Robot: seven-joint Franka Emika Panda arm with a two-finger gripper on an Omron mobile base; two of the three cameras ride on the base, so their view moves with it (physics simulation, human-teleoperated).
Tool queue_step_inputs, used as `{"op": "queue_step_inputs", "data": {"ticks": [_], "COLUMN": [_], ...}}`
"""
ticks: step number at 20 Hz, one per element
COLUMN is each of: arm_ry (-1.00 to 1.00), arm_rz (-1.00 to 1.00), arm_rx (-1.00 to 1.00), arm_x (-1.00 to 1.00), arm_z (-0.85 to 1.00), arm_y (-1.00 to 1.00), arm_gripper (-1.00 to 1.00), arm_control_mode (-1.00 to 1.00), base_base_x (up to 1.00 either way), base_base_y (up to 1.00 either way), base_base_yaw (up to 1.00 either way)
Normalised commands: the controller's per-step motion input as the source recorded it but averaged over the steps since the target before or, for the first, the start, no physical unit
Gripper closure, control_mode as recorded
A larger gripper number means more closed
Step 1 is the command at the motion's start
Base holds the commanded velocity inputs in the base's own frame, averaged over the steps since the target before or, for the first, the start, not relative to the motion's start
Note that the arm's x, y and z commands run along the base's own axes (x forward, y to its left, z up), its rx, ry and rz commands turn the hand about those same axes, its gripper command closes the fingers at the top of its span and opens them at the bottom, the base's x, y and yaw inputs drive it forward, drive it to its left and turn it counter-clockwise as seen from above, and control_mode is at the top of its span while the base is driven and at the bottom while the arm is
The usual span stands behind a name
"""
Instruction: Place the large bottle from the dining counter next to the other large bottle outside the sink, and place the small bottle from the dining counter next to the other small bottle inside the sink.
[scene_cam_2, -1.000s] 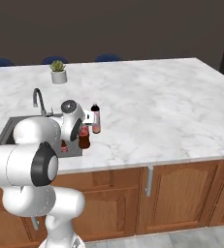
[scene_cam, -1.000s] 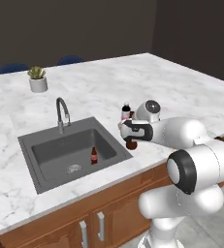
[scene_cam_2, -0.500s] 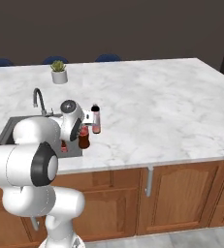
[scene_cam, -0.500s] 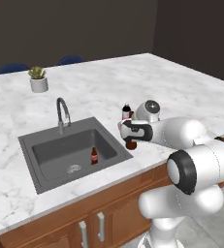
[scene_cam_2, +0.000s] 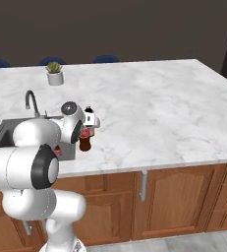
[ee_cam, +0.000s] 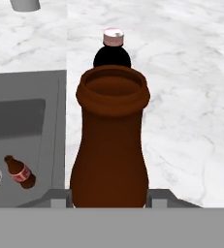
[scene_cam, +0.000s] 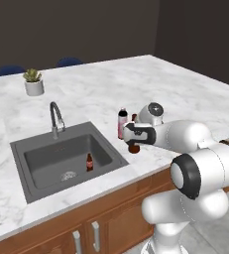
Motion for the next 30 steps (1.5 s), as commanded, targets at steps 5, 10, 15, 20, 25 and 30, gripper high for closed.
{"op": "queue_step_inputs", "data": {"ticks": [5, 10, 15, 20, 25, 30], "arm_ry": [0.0, 0.0, 0.0, 0.0, 0.0, 0.0], "arm_rz": [0.0, 0.0, 0.0, 0.0, 0.0, 0.02], "arm_rx": [0.0, 0.0, 0.0, 0.0, 0.0, 0.0], "arm_x": [0.0, 0.0, 0.0, 0.0, 0.0, 0.17], "arm_z": [0.0, 0.0, 0.0, 0.0, 0.0, -0.16], "arm_y": [0.0, 0.0, 0.0, 0.0, 0.0, 0.0], "arm_gripper": [1.0, 1.0, 1.0, 1.0, 1.0, 1.0], "arm_control_mode": [1.0, 1.0, 1.0, 1.0, 1.0, -1.0], "base_base_x": [0.36, 0.27, 0.21, 0.17, 0.2, 0.0], "base_base_y": [-0.09, 0.0, 0.0, 0.0, 0.0, 0.0], "base_base_yaw": [0.0, 0.0, 0.0, 0.0, 0.0, 0.0]}}
